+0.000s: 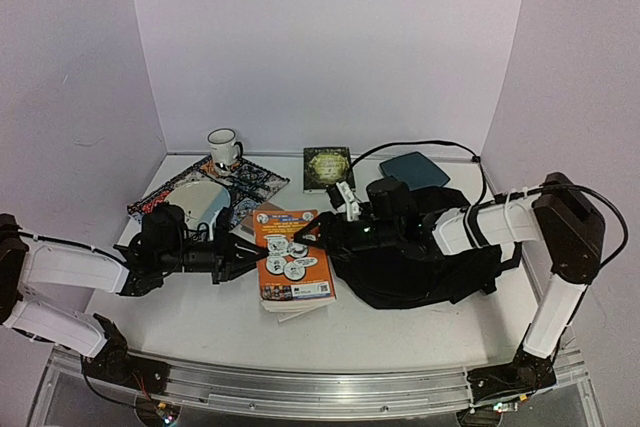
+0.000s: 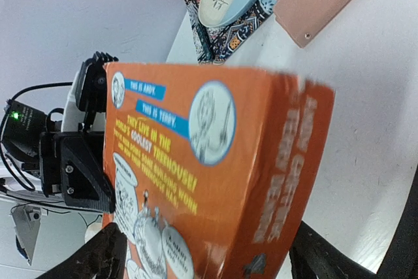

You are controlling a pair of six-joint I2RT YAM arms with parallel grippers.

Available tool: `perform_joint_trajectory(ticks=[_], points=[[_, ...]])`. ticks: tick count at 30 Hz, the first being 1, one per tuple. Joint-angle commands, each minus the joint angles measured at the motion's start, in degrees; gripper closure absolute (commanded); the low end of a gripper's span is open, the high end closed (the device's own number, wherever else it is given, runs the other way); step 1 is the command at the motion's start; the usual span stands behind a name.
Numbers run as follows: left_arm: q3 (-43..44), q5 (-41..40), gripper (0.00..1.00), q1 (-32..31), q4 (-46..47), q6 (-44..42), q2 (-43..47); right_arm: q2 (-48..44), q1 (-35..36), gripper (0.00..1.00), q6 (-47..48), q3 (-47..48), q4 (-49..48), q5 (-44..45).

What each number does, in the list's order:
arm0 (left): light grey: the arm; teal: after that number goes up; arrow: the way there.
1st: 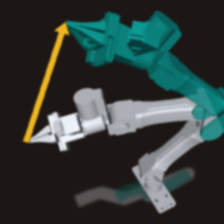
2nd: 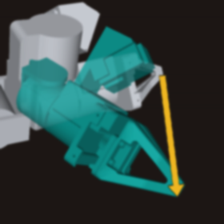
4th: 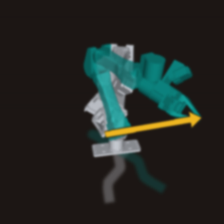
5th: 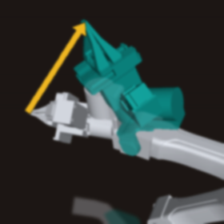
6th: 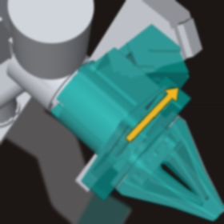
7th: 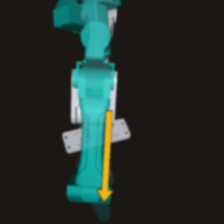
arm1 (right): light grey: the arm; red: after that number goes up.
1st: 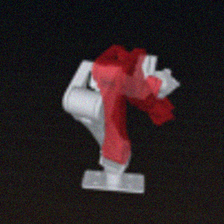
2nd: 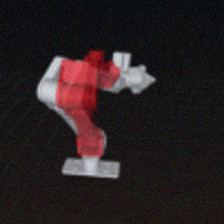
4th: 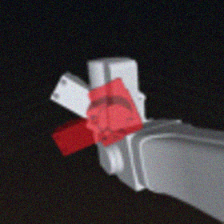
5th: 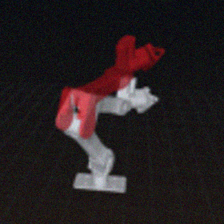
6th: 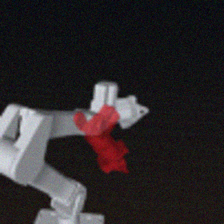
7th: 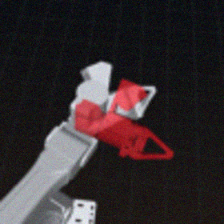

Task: Pack the student bag
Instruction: Pass from the left arm to the right, then pass from the right arm to the left

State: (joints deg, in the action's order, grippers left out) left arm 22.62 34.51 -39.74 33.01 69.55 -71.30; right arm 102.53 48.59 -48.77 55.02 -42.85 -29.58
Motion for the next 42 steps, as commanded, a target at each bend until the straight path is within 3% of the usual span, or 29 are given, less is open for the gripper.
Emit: perform_joint_trajectory(ticks=[1, 5, 10, 16, 22, 27, 42], points=[[4.6, 6.8, 1.00, -0.2, 8.2, -2.7, 0.2, -3.2, -0.9, 0.21, 1.5, 3.5, -2.0, -4.4], [5.8, 10.1, 1.00, -0.2, 8.2, -4.2, -0.6, -3.5, -1.6, 0.34, 1.8, 4.2, -2.0, -6.0], [5.9, 12.7, 0.98, -0.1, 8.1, -6.6, -1.9, -5.1, -2.2, 0.60, 2.2, 3.7, -1.9, -7.4], [5.0, 10.7, 0.72, 0.3, 7.7, -7.7, -4.8, -8.2, -2.5, 0.98, 2.0, 2.4, -1.9, -6.7], [3.3, 1.3, 0.37, 1.8, 7.2, -6.5, -2.1, -10.9, -2.5, 1.00, 0.6, 1.2, -1.9, -1.4], [0.2, -8.3, 0.15, 1.9, 7.0, -2.3, 1.6, -14.2, -2.5, 1.00, -2.4, -0.6, -3.6, 6.8], [0.5, -15.9, 0.02, -0.3, 8.6, 6.5, 4.8, -17.2, -2.1, 1.00, -16.7, -6.6, -27.6, 29.7]])
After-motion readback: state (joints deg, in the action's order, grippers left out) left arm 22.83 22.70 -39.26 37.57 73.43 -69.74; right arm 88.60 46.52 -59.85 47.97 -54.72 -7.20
